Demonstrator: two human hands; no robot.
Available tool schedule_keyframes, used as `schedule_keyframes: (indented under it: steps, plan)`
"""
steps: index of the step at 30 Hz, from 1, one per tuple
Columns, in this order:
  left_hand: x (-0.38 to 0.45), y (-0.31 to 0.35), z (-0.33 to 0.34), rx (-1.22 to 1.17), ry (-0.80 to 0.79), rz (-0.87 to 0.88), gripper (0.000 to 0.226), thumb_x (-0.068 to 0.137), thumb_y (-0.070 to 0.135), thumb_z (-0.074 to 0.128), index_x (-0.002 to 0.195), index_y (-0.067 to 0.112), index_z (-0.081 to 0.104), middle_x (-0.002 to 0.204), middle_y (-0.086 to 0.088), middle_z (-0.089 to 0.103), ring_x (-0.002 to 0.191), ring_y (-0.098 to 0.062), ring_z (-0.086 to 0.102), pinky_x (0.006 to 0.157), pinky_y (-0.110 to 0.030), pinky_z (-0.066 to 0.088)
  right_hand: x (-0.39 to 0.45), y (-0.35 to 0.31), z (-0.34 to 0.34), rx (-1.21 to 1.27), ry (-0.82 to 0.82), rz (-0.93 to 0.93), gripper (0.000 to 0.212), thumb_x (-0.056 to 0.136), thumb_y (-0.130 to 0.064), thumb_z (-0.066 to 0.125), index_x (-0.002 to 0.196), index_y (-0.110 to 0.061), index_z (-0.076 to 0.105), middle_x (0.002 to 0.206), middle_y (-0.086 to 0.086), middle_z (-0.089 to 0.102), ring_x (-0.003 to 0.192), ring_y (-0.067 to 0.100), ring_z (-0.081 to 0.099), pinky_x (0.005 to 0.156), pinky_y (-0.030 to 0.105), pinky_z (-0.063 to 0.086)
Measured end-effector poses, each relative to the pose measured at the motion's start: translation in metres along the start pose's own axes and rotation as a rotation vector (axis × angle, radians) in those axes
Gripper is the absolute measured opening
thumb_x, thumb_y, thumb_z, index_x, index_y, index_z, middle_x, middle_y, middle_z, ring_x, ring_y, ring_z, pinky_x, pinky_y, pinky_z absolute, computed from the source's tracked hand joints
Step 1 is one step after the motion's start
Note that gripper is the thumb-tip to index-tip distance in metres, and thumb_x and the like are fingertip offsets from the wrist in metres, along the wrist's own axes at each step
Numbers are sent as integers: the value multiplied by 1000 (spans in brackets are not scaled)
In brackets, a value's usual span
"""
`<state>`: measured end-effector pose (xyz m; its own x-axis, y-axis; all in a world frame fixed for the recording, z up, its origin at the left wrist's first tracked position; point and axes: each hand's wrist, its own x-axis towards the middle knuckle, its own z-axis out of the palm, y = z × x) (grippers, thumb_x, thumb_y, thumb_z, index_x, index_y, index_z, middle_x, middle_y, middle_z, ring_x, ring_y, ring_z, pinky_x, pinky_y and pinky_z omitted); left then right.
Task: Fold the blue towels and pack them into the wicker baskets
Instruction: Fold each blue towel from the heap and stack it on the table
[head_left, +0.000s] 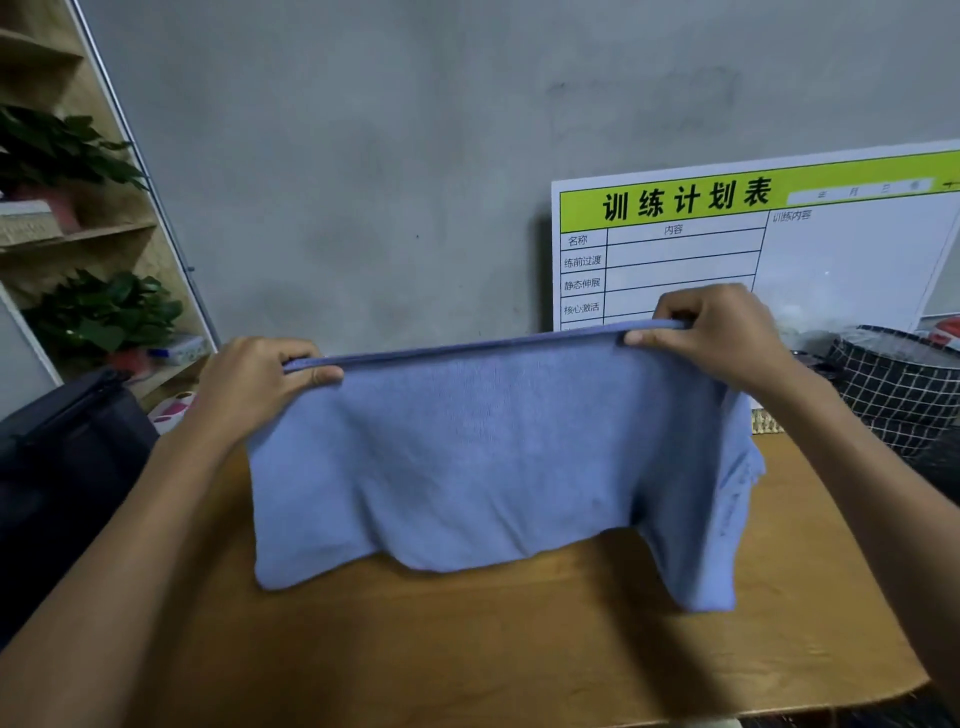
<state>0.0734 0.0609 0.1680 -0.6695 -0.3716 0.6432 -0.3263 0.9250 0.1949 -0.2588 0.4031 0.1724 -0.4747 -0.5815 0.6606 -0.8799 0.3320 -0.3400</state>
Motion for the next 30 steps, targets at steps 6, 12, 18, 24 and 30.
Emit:
schedule_keyframes:
  steps: [6, 12, 18, 24, 30]
  plan:
    - [3, -8, 6, 54, -94, -6, 51, 72, 75, 66, 60, 26, 60, 52, 0, 55, 55, -16, 54, 52, -30, 36, -3, 7, 10, -104, -103, -18, 61, 72, -69, 70, 55, -16, 45, 48, -1, 44, 53, 15, 45, 53, 33, 32]
    - [1, -26, 26, 83, -146, 0, 63, 70, 81, 62, 62, 18, 64, 56, -1, 59, 59, -23, 58, 55, -31, 40, -10, 31, 39, -112, -219, 4, 70, 64, -87, 57, 51, -20, 40, 48, -1, 44, 57, 24, 48, 50, 32, 29]
    - [39, -14, -10, 171, 84, 86, 52, 83, 61, 69, 55, 20, 51, 50, -6, 50, 52, -24, 47, 49, -35, 32, 27, 22, 9, -126, 51, -67, 74, 67, -85, 60, 60, -12, 52, 48, 4, 45, 54, 27, 48, 54, 34, 38]
    - [-48, -19, 18, -40, -354, -35, 53, 61, 83, 73, 62, 30, 67, 50, 10, 55, 50, -8, 49, 50, -25, 38, -42, 29, 6, -126, -246, -84, 64, 63, -84, 64, 53, -23, 45, 42, -1, 38, 43, 7, 32, 46, 30, 25]
    - [-165, -2, 93, -250, -1072, -183, 62, 75, 87, 56, 62, 26, 51, 59, 5, 41, 51, -13, 37, 57, -31, 32, -141, 71, 70, 73, -1048, 90, 69, 62, -88, 63, 55, -22, 47, 47, -7, 42, 46, 7, 37, 53, 26, 28]
